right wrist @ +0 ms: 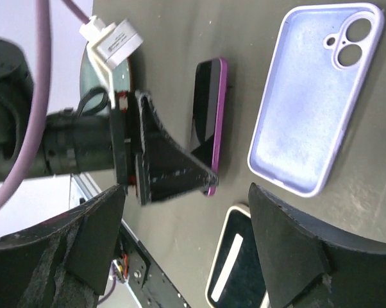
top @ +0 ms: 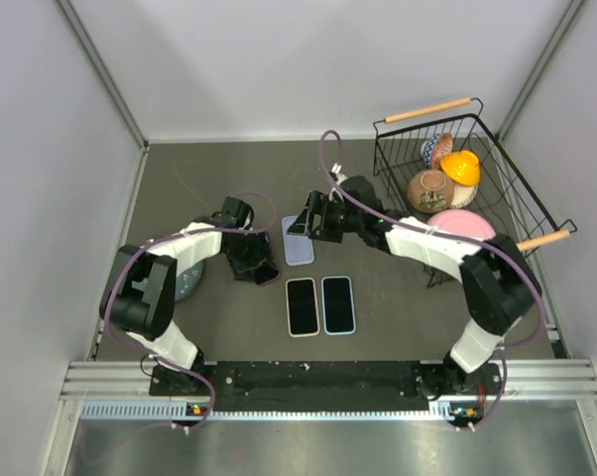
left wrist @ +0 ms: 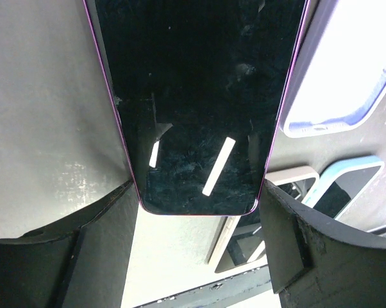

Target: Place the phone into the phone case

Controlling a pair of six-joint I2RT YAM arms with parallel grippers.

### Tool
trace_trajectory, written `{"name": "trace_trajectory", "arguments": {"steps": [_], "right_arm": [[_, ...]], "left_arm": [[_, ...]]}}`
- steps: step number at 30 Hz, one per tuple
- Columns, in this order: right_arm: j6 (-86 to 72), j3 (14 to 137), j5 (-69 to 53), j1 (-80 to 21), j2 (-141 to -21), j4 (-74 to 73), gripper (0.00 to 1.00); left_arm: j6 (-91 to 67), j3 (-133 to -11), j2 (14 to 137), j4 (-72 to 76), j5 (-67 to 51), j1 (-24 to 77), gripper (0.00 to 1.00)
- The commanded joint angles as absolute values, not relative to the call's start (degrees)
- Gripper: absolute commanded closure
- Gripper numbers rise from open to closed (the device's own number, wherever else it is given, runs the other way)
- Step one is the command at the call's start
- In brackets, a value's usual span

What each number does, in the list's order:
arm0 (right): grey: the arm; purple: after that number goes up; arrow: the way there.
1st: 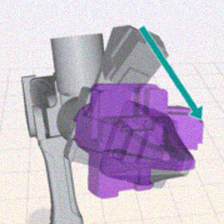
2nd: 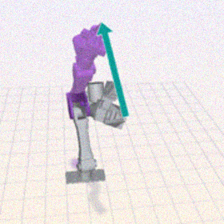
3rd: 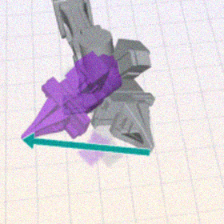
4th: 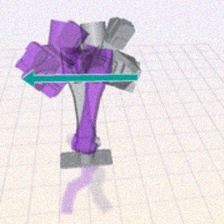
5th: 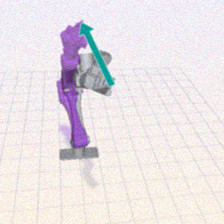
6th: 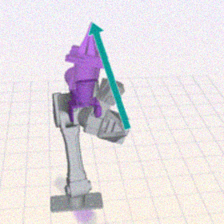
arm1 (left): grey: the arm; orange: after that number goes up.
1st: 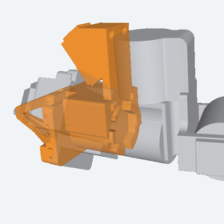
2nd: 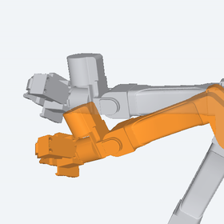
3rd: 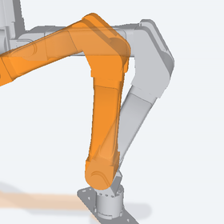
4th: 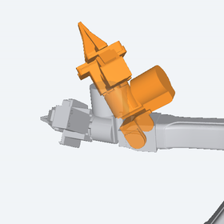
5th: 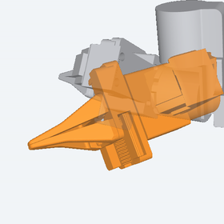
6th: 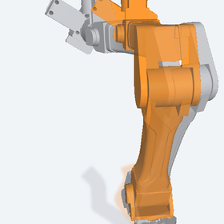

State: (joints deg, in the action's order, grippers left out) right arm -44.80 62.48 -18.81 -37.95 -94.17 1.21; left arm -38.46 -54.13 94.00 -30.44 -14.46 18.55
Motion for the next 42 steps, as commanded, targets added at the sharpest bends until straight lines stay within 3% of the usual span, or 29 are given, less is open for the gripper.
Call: {"name": "trace_trajectory", "arguments": {"steps": [1,17,21,30,38,41,42], "right_arm": [[-47.72,68.89,-23.29,-37.79,-99.92,7.03,0.28],[-47.2,77.78,-27.15,-40.78,-116.71,3.87,0.35],[-47.55,78.49,-27.86,-42.27,-118.03,4.3,0.47],[-47.73,79.36,-28.04,-43.15,-118.74,4.22,0.62],[-47.64,79.45,-28.3,-43.15,-119.53,3.77,0.64],[-47.55,78.66,-28.48,-43.15,-119.36,4.48,0.78],[-47.64,78.23,-28.56,-43.15,-119.01,4.92,0.88]], "left_arm": [[-35.34,-50.36,92.38,-27.51,-19.15,18.81,0.57],[-33.4,-45.53,87.8,-23.82,-22.94,18.72,0.57],[-33.22,-45.7,87.36,-23.99,-23.47,18.72,0.57],[-32.78,-44.83,83.23,-22.85,-24.08,18.37,0.56],[-33.49,-43.77,81.91,-21.27,-25.75,18.11,0.56],[-33.57,-43.24,81.48,-20.92,-25.84,18.11,0.56],[-33.49,-43.16,81.3,-20.92,-25.75,18.11,0.56]]}}
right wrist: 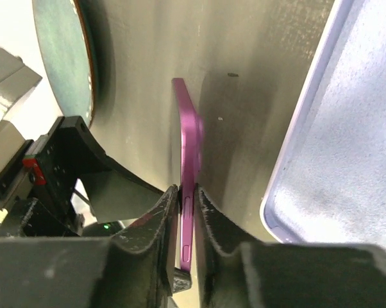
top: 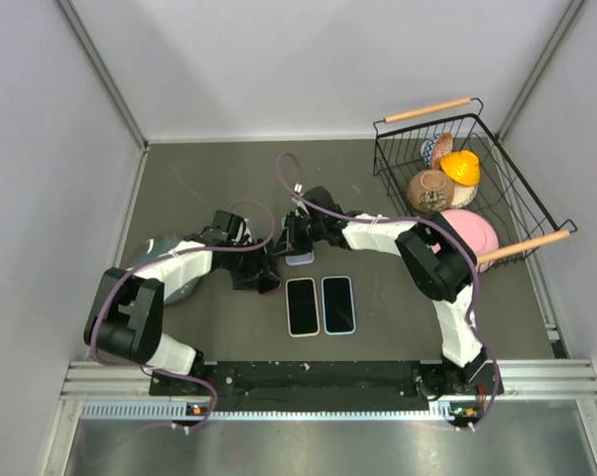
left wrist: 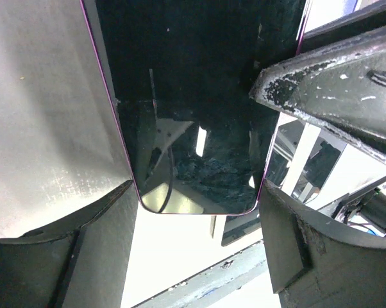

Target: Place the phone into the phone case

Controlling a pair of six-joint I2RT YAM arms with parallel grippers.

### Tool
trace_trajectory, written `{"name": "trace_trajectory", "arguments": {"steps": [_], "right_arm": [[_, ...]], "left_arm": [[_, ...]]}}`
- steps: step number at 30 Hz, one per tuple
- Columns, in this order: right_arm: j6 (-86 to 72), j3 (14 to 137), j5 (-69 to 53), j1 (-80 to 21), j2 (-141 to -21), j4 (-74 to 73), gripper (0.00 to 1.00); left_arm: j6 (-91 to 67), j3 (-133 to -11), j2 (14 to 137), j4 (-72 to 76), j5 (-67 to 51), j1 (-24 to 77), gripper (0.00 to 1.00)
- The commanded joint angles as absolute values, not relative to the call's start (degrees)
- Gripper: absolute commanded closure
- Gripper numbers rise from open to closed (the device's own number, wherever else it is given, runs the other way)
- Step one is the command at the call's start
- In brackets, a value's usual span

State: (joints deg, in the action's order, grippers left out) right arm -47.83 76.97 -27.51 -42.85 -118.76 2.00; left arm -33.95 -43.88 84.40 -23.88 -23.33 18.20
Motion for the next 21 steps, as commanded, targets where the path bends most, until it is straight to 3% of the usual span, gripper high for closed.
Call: {"name": "trace_trajectory", "arguments": {"steps": [1,3,5,9,12,13,16,21], "right_arm": [[-47.64,78.14,-28.48,-43.15,-118.83,5.18,0.93],[-47.72,77.79,-28.65,-43.15,-118.13,5.71,1.0],[-47.55,77.7,-28.48,-43.07,-117.51,6.06,1.0],[-47.11,77.78,-28.13,-42.89,-115.23,6.33,1.0],[-47.37,77.78,-28.65,-41.66,-113.21,6.33,1.0],[-47.37,77.7,-28.74,-40.88,-111.99,6.15,1.0],[-45.89,76.99,-29.52,-39.56,-110.57,6.94,1.0],[-45.35,75.15,-30.94,-35.86,-107.32,6.42,1.0]], "left_arm": [[-33.49,-43.15,80.95,-20.83,-25.75,18.11,0.55],[-33.49,-43.07,80.34,-20.92,-25.58,18.11,0.52],[-33.4,-42.8,79.28,-20.83,-25.4,18.11,0.47],[-31.91,-43.15,77.61,-21.53,-26.1,18.11,0.25],[-31.11,-44.03,76.03,-22.93,-26.55,18.11,0.2],[-31.11,-44.56,75.07,-23.37,-26.28,18.11,0.12],[-31.03,-45.61,73.22,-23.99,-26.98,18.11,0.01],[-30.67,-47.55,72.34,-25.4,-28.3,18.11,0.01]]}}
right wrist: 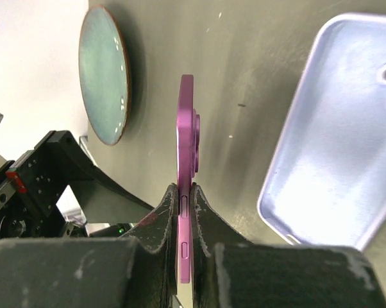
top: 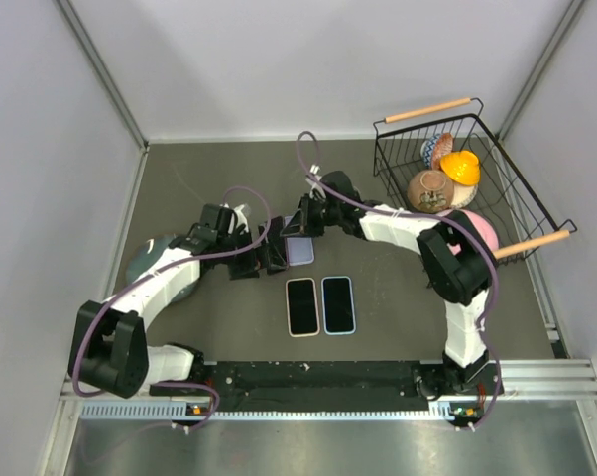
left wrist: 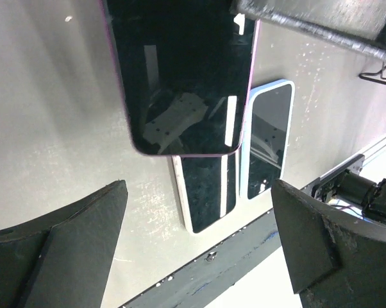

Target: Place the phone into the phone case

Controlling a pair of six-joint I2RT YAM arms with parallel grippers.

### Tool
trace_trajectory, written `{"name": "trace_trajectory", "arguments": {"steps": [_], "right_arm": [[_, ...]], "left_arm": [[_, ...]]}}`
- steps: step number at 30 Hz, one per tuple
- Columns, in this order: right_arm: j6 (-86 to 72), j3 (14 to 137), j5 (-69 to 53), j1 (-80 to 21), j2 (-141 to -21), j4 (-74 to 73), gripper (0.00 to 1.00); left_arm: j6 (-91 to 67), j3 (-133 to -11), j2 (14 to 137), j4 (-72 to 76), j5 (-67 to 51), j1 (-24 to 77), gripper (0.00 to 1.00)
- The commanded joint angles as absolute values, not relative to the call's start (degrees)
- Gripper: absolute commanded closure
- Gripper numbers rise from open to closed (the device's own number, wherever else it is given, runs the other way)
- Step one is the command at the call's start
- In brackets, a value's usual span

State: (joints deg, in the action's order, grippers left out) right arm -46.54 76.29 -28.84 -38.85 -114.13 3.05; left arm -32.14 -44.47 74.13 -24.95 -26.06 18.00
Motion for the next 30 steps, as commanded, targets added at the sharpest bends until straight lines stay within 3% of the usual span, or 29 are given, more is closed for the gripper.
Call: {"name": "trace_trajectory", "arguments": {"steps": [1,4,8,11,12,17,30], "right_arm": [[-44.74,74.89,-31.11,-35.51,-106.97,5.98,1.0],[-43.78,74.88,-32.34,-32.61,-105.91,3.78,1.0],[-39.91,78.12,-33.75,-30.24,-106.08,-1.74,1.0],[-38.06,81.11,-35.24,-28.57,-108.28,-6.67,1.0],[-37.45,81.56,-35.42,-27.87,-108.63,-7.29,1.0],[-35.69,84.01,-35.77,-27.07,-111.26,-10.72,1.0],[-35.77,90.17,-38.05,-26.81,-120.49,-13.44,1.0]], "left_arm": [[-30.59,-47.9,72.25,-25.4,-28.21,18.11,0.01],[-31.11,-49.3,73.03,-25.22,-25.41,18.02,0.07],[-32.08,-52.64,76.11,-25.05,-19.17,17.93,0.23],[-32.87,-56.15,80.85,-24.79,-16.88,17.67,0.47],[-32.96,-57.03,83.03,-24.0,-16.44,17.67,0.66],[-33.14,-58.88,88.58,-18.38,-13.89,17.58,1.0],[-33.93,-67.23,107.04,-16.61,-14.94,17.49,1.0]]}}
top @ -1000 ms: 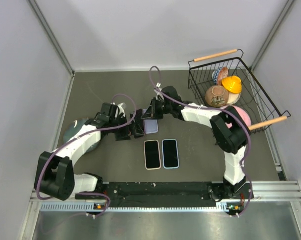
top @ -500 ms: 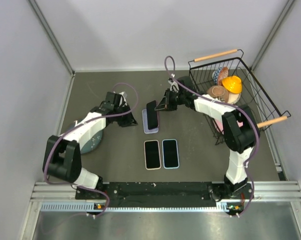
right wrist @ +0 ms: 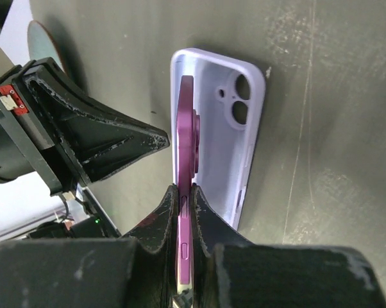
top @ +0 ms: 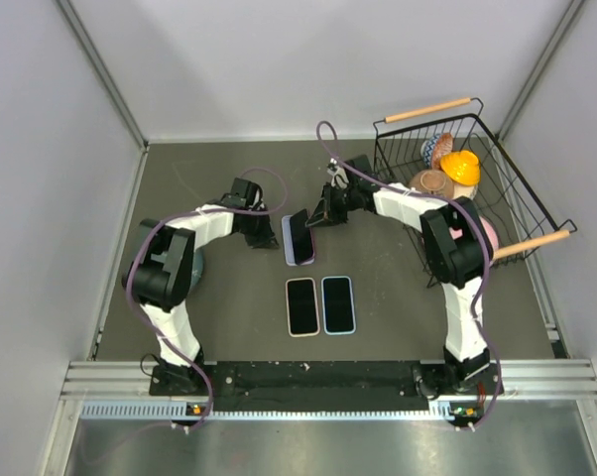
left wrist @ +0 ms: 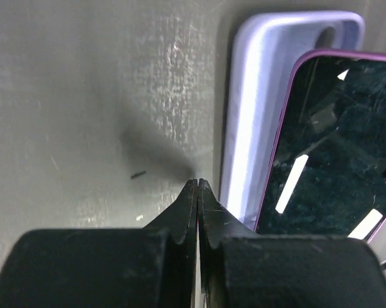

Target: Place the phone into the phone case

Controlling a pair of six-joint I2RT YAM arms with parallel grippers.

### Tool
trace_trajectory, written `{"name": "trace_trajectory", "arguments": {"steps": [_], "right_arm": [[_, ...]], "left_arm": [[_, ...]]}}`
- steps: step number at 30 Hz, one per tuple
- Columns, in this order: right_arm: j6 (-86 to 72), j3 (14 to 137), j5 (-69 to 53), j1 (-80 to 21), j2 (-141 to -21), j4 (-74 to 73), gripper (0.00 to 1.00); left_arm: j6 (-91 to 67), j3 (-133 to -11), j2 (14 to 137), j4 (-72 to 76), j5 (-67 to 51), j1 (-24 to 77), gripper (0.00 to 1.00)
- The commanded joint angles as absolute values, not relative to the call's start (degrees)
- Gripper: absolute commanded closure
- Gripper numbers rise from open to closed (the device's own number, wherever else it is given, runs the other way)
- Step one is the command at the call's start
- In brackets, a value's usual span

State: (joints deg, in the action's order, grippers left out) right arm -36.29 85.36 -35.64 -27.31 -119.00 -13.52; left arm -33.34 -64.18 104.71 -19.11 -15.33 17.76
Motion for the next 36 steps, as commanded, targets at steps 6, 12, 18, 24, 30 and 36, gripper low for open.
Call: {"name": "trace_trajectory", "arguments": {"steps": [6,12,18,24,30,36], "right_arm": [[-35.16,92.37,-37.79,-26.37,-123.92,-15.12,1.0],[-33.75,92.37,-36.74,-26.1,-125.33,-15.12,1.0],[-34.27,90.36,-35.95,-26.1,-125.6,-12.22,1.0],[-37.34,87.28,-34.63,-26.1,-125.07,-7.92,1.0],[-40.6,84.55,-33.84,-26.1,-124.19,-3.69,1.0],[-42.27,82.97,-33.58,-26.98,-124.19,-1.41,1.0]], "left_arm": [[-34.36,-68.03,109.95,-15.47,-16.43,17.4,1.0],[-35.24,-67.33,110.74,-13.71,-19.51,17.49,1.0],[-36.21,-65.66,110.66,-12.75,-21.0,17.49,1.0],[-37.62,-62.32,109.69,-10.73,-22.67,17.75,1.0],[-38.58,-58.28,108.28,-8.71,-23.46,17.93,1.0],[-39.29,-56.08,107.75,-7.47,-24.43,18.63,1.0]]}}
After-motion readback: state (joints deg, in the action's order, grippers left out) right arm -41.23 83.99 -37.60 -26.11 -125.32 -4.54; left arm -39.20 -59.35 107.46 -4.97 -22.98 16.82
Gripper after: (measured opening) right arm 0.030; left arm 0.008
